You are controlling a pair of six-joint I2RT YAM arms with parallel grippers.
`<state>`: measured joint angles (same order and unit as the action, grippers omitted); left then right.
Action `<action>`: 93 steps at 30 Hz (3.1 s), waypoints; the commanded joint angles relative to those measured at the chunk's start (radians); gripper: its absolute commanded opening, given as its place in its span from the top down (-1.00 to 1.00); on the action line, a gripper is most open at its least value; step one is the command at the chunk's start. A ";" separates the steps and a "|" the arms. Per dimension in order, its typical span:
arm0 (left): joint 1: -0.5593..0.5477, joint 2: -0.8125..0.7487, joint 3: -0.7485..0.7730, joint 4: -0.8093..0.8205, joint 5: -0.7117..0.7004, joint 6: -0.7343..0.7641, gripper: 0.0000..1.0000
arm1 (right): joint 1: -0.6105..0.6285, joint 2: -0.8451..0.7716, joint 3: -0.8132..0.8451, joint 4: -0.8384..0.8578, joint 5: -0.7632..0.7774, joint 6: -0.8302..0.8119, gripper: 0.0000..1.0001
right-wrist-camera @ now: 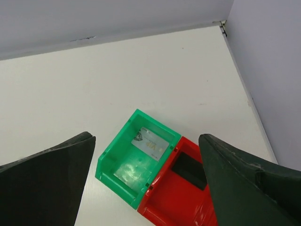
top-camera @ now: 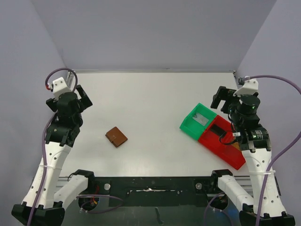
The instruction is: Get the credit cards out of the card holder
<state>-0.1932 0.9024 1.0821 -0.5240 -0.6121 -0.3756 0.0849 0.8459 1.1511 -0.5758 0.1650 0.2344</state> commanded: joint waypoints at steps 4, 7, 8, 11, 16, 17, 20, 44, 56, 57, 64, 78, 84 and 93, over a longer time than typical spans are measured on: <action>0.034 -0.038 -0.101 0.115 0.286 0.031 -0.88 | -0.005 -0.031 -0.090 -0.041 0.053 0.115 -0.95; 0.046 -0.054 -0.158 0.138 0.375 0.004 -0.90 | -0.028 -0.006 -0.113 -0.066 0.048 0.165 -0.95; 0.050 -0.056 -0.172 0.144 0.418 0.009 -0.91 | -0.039 0.007 -0.120 -0.073 0.040 0.182 -0.95; 0.067 -0.047 -0.196 0.137 0.555 0.028 -0.92 | -0.079 0.032 -0.139 -0.096 0.019 0.234 -0.95; 0.084 0.035 -0.185 0.068 0.689 0.056 -0.91 | -0.122 0.069 -0.171 -0.118 0.012 0.290 -0.95; 0.086 0.044 -0.190 0.072 0.702 0.056 -0.91 | -0.128 0.075 -0.176 -0.124 0.017 0.299 -0.95; 0.091 0.052 -0.234 0.114 0.748 0.044 -0.91 | -0.140 0.097 -0.195 -0.134 0.030 0.322 -0.98; 0.089 -0.125 -0.417 0.201 0.658 -0.002 -0.72 | -0.127 0.345 -0.275 0.048 -0.024 0.418 -0.34; 0.089 -0.120 -0.412 0.195 0.628 0.004 -0.64 | -0.084 0.506 -0.226 0.040 0.086 0.413 -0.21; 0.089 -0.119 -0.411 0.193 0.627 0.004 -0.64 | -0.080 0.511 -0.224 0.043 0.086 0.410 -0.17; 0.089 -0.114 -0.412 0.193 0.617 0.006 -0.60 | -0.059 0.555 -0.202 0.047 0.082 0.406 -0.02; 0.088 -0.141 -0.419 0.200 0.614 0.004 -0.56 | -0.005 0.620 -0.151 0.039 0.105 0.399 0.11; 0.089 -0.136 -0.416 0.197 0.613 0.004 -0.56 | 0.027 0.641 -0.126 0.043 0.105 0.401 0.30; 0.089 -0.131 -0.418 0.195 0.613 0.004 -0.55 | 0.135 0.741 -0.023 0.034 0.115 0.402 0.32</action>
<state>-0.1032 0.7761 0.6563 -0.3904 0.0078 -0.3737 0.1619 1.5517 1.0420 -0.5797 0.2626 0.6361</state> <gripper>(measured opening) 0.782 0.344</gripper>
